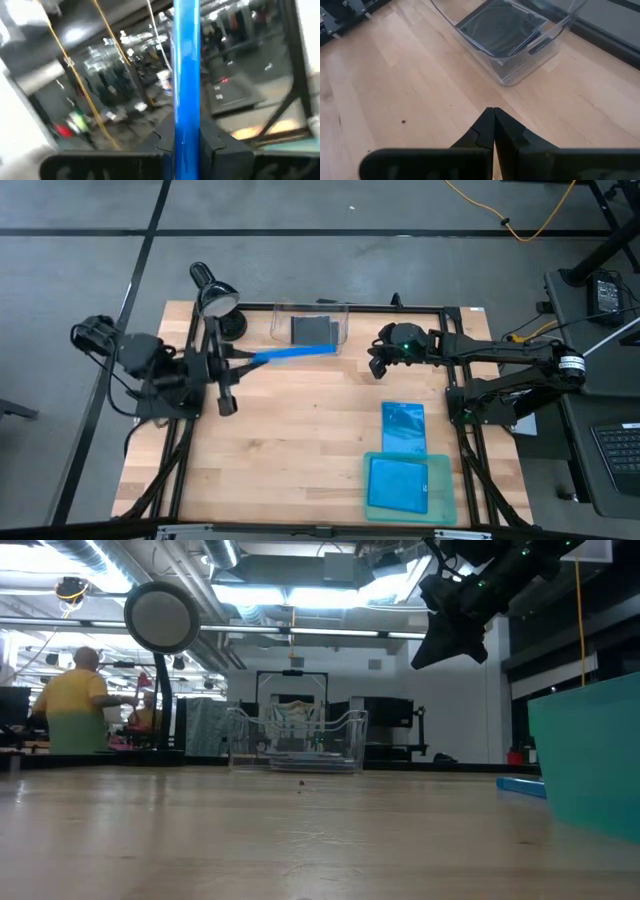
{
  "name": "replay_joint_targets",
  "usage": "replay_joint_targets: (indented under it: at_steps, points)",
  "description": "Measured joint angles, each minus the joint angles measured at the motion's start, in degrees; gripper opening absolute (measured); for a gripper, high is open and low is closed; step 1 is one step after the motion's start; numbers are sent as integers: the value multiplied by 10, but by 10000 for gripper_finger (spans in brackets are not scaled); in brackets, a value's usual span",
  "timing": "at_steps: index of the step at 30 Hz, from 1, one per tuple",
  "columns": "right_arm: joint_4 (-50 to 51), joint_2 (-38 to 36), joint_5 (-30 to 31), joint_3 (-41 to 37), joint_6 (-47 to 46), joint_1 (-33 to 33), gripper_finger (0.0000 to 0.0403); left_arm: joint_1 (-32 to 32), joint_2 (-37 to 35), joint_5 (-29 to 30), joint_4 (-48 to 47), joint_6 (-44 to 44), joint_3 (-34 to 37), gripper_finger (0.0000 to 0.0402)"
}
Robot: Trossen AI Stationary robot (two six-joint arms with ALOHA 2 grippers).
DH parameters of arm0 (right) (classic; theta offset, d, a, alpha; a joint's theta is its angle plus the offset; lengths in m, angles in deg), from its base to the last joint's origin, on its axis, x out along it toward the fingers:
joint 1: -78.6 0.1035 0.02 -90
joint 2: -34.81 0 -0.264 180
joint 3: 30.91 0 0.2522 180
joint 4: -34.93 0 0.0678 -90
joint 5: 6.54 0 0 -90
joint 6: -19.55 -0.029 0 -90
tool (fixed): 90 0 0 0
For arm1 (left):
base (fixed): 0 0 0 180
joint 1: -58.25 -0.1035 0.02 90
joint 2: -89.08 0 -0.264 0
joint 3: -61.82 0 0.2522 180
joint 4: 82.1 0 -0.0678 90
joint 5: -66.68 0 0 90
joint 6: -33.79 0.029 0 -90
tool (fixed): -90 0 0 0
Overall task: Pick & place jewel cases by type
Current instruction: Put the top blue cd case into the green bin
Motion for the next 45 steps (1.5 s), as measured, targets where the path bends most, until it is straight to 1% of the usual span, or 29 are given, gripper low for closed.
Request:
replay_joint_targets:
  at_steps: [6, 12, 15, 18, 23, 26, 32, 35, 37, 40, 45]
  points:
    - [0, 0, 0, 0, 0, 0, 12, -46, -9, -37, -23, -308, 0, 24]
    - [0, 0, -14, 0, 4, 2, 12, -61, -1, -53, -23, -582, 0, 28]
    - [0, 0, -30, 0, 26, 6, 12, -61, 7, -53, -20, -701, 1, 28]
    - [0, 0, -35, 0, 47, 15, 12, -46, 15, -52, -11, -770, 1, 27]
    - [0, 0, -36, 0, 82, 33, 12, -15, 24, -45, -5, -834, 1, 27]
    - [0, 0, -36, 0, 110, 43, 12, -9, 26, -31, -6, -864, 1, 26]
    - [0, 0, -36, 0, 169, 50, 12, -9, 27, 4, -11, -831, 1, 28]
    - [-3, 0, -40, 0, 197, 50, 12, -9, 27, -3, -27, -802, 1, 27]
    - [-9, 0, -60, 5, 213, 49, 12, -9, 27, -16, -41, -774, 1, 26]
    - [-14, 1, -96, 36, 248, 45, 12, -9, 30, -16, -81, -744, 1, 27]
    - [6, 0, -162, 123, 277, 21, 12, -10, 56, -2, -161, -773, 1, 26]
